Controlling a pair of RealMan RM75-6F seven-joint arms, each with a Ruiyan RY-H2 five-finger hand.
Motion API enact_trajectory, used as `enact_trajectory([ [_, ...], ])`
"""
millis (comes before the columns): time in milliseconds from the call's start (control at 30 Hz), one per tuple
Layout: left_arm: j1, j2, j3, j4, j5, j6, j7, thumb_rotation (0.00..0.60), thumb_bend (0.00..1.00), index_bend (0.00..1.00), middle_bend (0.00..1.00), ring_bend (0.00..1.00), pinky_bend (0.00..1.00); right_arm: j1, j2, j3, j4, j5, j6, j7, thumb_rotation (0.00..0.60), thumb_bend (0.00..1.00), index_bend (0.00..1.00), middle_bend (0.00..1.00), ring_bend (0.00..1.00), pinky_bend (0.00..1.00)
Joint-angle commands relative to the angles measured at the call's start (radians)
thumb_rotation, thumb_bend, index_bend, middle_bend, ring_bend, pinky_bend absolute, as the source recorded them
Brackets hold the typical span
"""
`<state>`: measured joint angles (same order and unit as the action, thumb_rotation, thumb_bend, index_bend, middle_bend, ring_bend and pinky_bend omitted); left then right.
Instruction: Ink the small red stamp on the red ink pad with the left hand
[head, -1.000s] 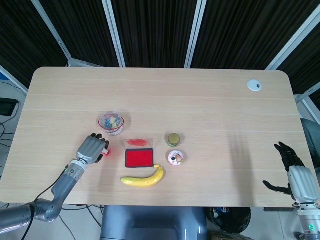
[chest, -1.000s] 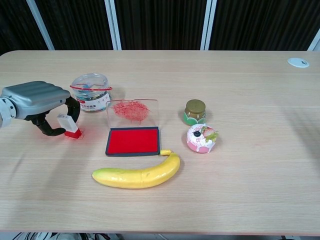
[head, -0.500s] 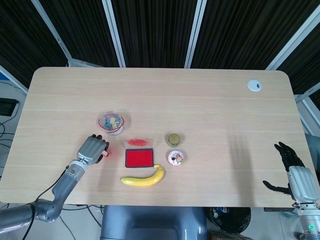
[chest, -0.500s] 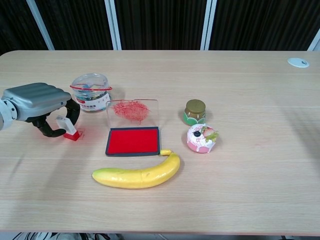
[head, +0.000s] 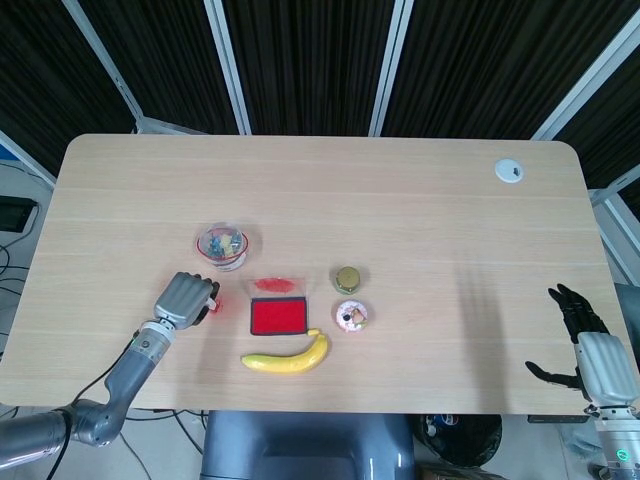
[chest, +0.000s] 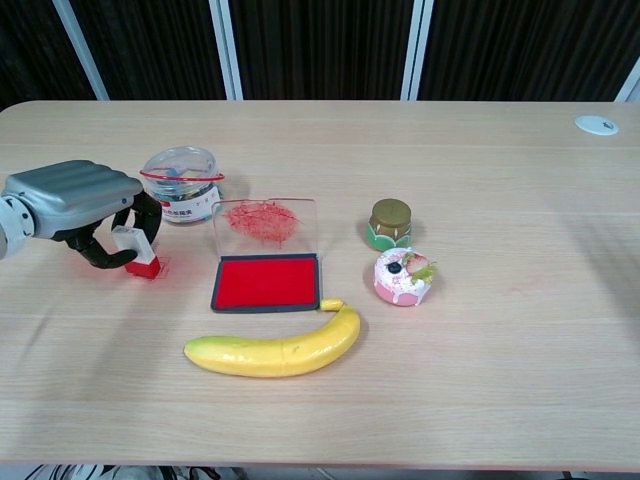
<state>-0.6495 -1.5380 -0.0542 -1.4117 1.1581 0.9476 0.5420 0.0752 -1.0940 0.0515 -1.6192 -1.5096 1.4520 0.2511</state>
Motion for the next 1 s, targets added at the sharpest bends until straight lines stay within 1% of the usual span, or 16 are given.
enact_trajectory([
  [33, 0.008, -0.002, -0.003, -0.01, 0.028, 0.034, -0.013, 0.6, 0.53, 0.68, 0.68, 0.54, 0.62, 0.0, 0.0, 0.0, -0.001, 0.0, 0.0, 0.0, 0.6, 0.16, 0.0, 0.0, 0.0, 0.18],
  [200, 0.022, -0.014, -0.004, -0.042, 0.065, 0.097, -0.006, 0.6, 0.55, 0.73, 0.73, 0.6, 0.68, 0.0, 0.0, 0.0, -0.002, 0.0, -0.001, 0.0, 0.6, 0.16, 0.0, 0.0, 0.0, 0.18],
  [400, 0.024, -0.032, -0.011, -0.091, 0.073, 0.137, 0.044, 0.6, 0.55, 0.74, 0.75, 0.61, 0.69, 0.0, 0.001, 0.0, -0.002, 0.0, -0.001, 0.001, 0.6, 0.16, 0.0, 0.0, 0.0, 0.18],
  [667, 0.009, -0.089, -0.037, -0.157, 0.02, 0.162, 0.165, 0.6, 0.55, 0.74, 0.76, 0.62, 0.7, 0.001, 0.001, 0.0, -0.001, 0.0, -0.002, 0.004, 0.6, 0.16, 0.0, 0.0, 0.0, 0.18],
  [900, -0.018, -0.149, -0.055, -0.166, -0.035, 0.17, 0.281, 0.6, 0.55, 0.74, 0.77, 0.63, 0.7, 0.001, 0.002, 0.0, -0.001, 0.0, -0.004, 0.007, 0.6, 0.16, 0.0, 0.0, 0.0, 0.18],
  [1000, -0.029, -0.171, -0.062, -0.161, -0.057, 0.166, 0.307, 0.6, 0.55, 0.74, 0.77, 0.63, 0.7, 0.001, 0.002, 0.0, -0.001, 0.001, -0.004, 0.009, 0.6, 0.16, 0.0, 0.0, 0.0, 0.18],
])
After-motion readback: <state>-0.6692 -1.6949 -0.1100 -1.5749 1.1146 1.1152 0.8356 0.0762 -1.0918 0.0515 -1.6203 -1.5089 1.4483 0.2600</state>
